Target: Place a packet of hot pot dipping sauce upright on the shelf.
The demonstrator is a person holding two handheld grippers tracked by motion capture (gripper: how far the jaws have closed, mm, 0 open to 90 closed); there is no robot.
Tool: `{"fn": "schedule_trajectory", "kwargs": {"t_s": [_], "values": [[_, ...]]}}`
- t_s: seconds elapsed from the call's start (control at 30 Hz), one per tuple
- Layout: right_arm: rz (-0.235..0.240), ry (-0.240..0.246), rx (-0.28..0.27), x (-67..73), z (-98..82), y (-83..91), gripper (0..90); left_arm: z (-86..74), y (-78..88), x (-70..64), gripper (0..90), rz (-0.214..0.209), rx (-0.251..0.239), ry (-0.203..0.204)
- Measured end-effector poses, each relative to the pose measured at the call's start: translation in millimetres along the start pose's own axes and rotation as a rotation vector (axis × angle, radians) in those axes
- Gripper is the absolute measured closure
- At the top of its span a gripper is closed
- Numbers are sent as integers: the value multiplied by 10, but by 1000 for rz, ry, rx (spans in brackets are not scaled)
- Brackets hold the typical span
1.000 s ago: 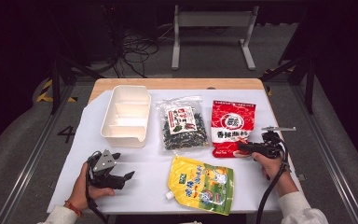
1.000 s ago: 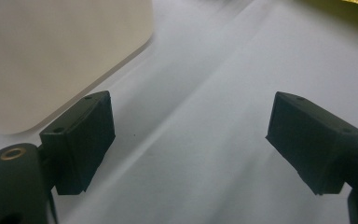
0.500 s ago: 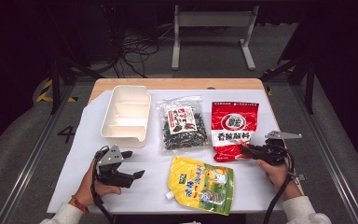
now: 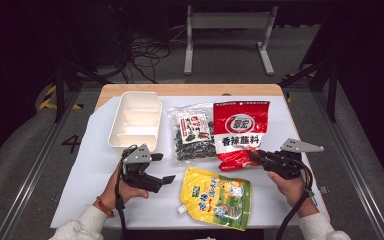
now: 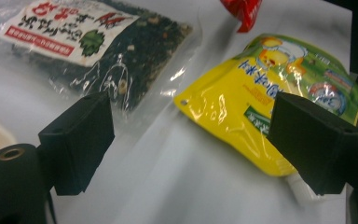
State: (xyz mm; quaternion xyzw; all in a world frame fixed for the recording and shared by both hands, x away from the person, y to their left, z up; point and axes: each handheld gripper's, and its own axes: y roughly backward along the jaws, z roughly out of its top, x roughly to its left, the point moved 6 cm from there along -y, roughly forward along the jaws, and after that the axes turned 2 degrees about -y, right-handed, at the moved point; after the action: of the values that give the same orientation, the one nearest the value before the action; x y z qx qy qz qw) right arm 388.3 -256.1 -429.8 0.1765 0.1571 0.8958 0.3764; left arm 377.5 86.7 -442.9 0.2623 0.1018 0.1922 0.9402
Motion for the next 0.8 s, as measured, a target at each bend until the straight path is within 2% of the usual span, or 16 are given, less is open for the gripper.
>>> {"fn": "schedule_trajectory", "kwargs": {"t_s": [0.1,0.23,0.37,0.43,0.57,0.63,0.73,0.8], "values": [[35,34,-4,175,29,-64,755,95,-62,-2,138,-18,-32,18],[80,69,2,378,31,-162,755,194,-153,7,139,-11,-52,30],[123,108,5,571,30,-261,754,259,-218,-1,124,-34,-70,59],[141,128,3,673,33,-307,754,276,-248,-1,122,-34,-71,57],[172,154,4,805,29,-382,754,306,-304,-24,138,-46,-70,49],[187,160,4,854,28,-418,754,333,-328,-50,164,-70,-84,52],[195,170,6,909,22,-464,754,355,-363,-81,213,-82,-79,30],[203,178,5,939,17,-488,754,362,-405,-90,238,-68,-66,26]]}}
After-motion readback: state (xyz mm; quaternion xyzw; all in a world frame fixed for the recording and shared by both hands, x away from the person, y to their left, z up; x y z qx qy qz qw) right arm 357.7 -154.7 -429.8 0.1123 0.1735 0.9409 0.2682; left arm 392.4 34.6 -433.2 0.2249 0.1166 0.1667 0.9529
